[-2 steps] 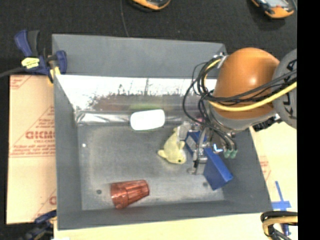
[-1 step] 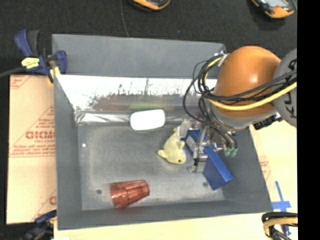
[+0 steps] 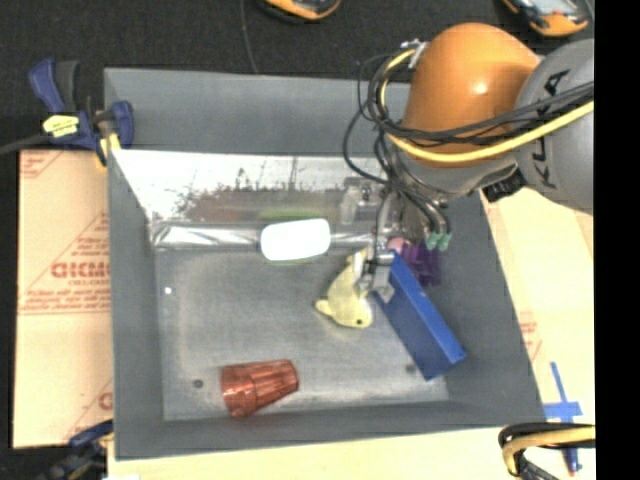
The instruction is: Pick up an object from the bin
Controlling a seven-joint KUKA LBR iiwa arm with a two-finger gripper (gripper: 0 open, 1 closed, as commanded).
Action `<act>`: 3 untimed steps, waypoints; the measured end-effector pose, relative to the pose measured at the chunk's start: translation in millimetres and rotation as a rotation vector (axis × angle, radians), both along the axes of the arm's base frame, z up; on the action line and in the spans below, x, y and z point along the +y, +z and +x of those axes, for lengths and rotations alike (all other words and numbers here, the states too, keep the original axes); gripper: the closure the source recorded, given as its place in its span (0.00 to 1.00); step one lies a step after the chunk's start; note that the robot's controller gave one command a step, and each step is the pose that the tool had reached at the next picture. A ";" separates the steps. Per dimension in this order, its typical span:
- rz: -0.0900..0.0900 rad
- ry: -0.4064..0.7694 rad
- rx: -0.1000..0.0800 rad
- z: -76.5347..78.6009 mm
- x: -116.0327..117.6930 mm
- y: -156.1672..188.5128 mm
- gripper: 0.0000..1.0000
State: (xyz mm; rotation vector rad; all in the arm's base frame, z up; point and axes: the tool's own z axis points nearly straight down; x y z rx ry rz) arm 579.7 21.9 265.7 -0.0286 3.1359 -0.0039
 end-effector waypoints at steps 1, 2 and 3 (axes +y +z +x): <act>0.000 0.020 -0.002 39.2 4.3 -62.4 0.00; 0.000 0.077 -0.002 31.7 2.8 -5.4 0.00; 0.001 0.065 -0.001 13.2 -14.8 -61.5 0.00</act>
Offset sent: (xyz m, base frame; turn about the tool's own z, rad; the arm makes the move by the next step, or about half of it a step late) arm 0.0240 0.0018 0.1204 -0.1662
